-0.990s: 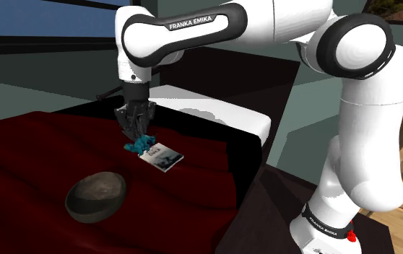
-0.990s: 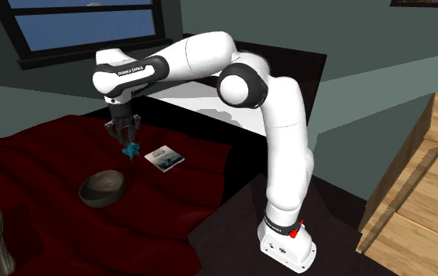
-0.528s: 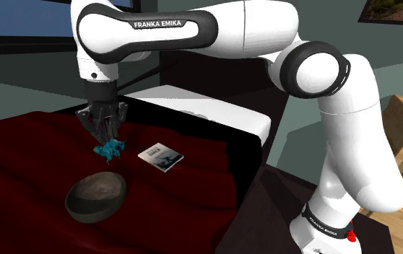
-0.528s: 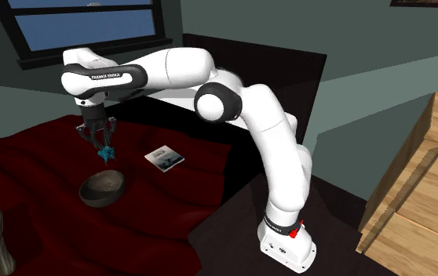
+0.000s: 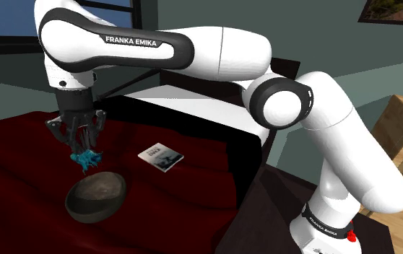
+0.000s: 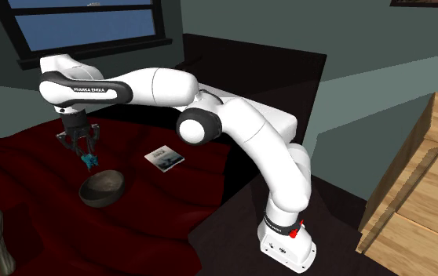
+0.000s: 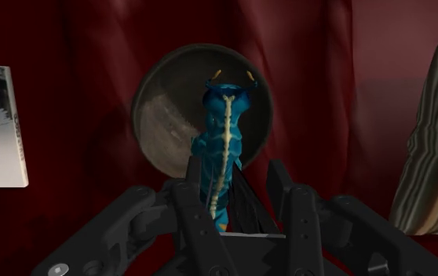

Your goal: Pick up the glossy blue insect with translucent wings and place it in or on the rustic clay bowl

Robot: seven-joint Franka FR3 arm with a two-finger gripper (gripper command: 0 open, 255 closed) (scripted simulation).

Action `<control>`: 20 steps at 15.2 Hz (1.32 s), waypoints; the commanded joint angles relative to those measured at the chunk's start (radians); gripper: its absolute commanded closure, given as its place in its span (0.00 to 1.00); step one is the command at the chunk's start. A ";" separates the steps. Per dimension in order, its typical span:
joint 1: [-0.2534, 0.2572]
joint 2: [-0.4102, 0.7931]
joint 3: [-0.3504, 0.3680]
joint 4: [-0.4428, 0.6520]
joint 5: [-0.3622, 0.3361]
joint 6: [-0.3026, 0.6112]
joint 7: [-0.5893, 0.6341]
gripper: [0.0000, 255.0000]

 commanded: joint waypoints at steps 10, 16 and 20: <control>-0.017 -0.047 0.000 -0.232 0.005 0.185 -0.012 1.00; -0.020 -0.043 0.000 -0.301 0.005 0.257 -0.016 1.00; -0.020 -0.043 0.000 -0.300 0.005 0.257 -0.016 1.00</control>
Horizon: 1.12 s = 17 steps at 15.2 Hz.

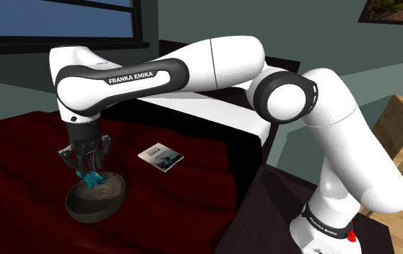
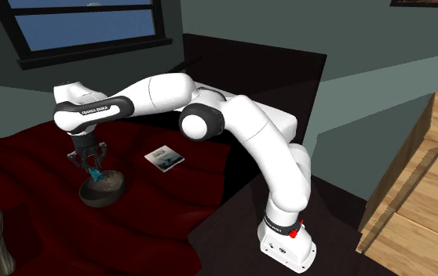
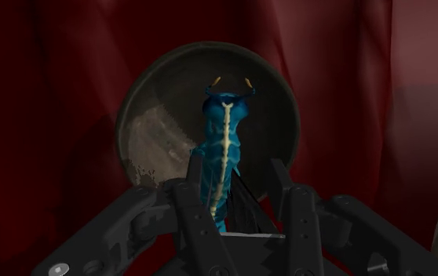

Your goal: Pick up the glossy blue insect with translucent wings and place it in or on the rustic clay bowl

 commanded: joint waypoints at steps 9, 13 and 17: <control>0.000 0.000 0.000 0.000 0.000 0.001 0.000 0.00; 0.000 -0.001 0.000 0.099 0.000 -0.099 0.000 0.00; 0.000 0.003 0.000 0.132 0.000 -0.129 0.000 0.00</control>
